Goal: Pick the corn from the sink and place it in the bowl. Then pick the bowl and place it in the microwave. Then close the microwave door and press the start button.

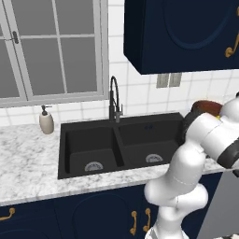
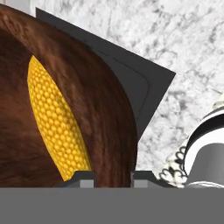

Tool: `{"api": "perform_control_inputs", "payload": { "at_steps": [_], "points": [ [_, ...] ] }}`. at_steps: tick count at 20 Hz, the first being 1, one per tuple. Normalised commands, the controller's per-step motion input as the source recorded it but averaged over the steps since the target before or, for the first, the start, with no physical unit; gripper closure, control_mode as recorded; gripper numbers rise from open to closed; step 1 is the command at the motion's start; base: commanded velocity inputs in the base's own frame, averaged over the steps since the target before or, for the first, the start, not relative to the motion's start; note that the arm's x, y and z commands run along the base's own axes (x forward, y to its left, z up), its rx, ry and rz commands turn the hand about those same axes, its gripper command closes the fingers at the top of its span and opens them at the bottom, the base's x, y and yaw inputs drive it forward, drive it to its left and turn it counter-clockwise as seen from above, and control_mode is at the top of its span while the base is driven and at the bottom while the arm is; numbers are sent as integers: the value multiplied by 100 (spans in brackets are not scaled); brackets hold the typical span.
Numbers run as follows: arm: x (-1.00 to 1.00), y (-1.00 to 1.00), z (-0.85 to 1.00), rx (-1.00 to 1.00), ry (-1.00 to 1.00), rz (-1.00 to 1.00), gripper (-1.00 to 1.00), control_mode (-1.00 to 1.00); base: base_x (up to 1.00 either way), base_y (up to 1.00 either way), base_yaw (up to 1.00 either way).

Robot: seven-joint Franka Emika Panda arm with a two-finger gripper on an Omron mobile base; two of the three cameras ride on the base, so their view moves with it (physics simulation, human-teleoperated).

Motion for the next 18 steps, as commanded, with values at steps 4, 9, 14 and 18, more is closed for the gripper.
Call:
{"api": "perform_control_inputs", "payload": {
  "at_steps": [4, 9, 14, 18],
  "points": [
    [-8, 59, 2, 0, 0, 1, 100, -100, 0, 0, 0],
    [0, 49, 0, 0, 0, 0, 100, -100, 0, 0, 0],
    [0, 37, 0, 0, 0, 0, 100, -100, 0, 0, 0],
    [-9, 15, 1, 0, 0, -1, 100, -100, 0, 0, 0]
  ]
}}
